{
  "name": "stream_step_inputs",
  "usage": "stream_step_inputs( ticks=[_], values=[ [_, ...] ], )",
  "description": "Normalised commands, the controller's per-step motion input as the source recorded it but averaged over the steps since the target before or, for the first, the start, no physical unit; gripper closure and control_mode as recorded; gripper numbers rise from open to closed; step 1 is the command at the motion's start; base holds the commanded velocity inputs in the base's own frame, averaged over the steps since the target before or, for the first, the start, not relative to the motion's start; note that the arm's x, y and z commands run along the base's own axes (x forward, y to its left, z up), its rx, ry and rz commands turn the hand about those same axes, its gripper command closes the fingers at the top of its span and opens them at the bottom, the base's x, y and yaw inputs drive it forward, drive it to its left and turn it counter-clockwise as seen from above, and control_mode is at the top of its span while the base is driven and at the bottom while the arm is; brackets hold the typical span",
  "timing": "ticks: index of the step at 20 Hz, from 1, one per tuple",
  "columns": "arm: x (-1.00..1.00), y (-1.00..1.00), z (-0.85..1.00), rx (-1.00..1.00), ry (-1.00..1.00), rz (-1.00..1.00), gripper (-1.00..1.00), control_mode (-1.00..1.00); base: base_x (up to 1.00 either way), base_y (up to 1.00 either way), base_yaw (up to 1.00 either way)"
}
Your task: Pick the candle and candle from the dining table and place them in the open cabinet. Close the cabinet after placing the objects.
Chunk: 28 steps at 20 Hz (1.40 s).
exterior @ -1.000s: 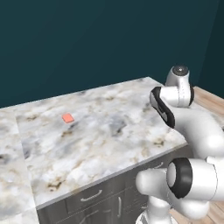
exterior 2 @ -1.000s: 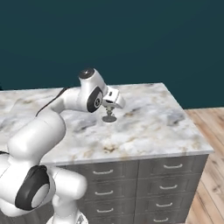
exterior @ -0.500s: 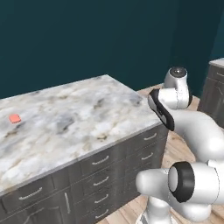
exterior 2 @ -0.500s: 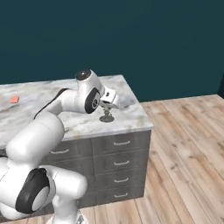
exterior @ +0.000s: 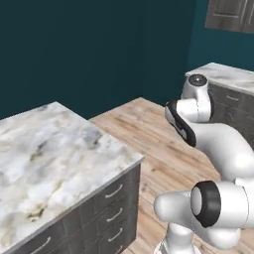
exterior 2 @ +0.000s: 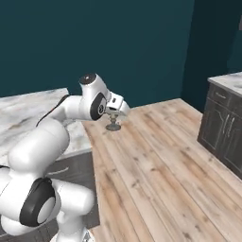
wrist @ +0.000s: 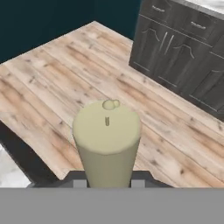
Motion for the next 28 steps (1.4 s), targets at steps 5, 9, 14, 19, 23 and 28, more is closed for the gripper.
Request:
stream_step_inputs(
  ticks=[5,9,14,19,23,28],
  values=[
    [0.00,0.00,0.00,0.00,0.00,0.00,1.00,1.00,0.79,-1.00,-0.31],
    [0.00,0.00,0.00,0.00,0.00,0.00,1.00,1.00,0.93,-1.00,-0.30],
    [0.00,0.00,0.00,0.00,0.00,0.00,1.00,1.00,1.00,-1.00,-0.30],
    [0.00,0.00,0.00,0.00,0.00,0.00,1.00,1.00,0.74,-1.00,-0.41],
    [0.00,0.00,0.00,0.00,0.00,0.00,1.00,1.00,0.54,-0.49,-0.46],
    [0.00,0.00,0.00,0.00,0.00,0.00,1.00,1.00,0.21,-0.07,-0.21]
  ],
)
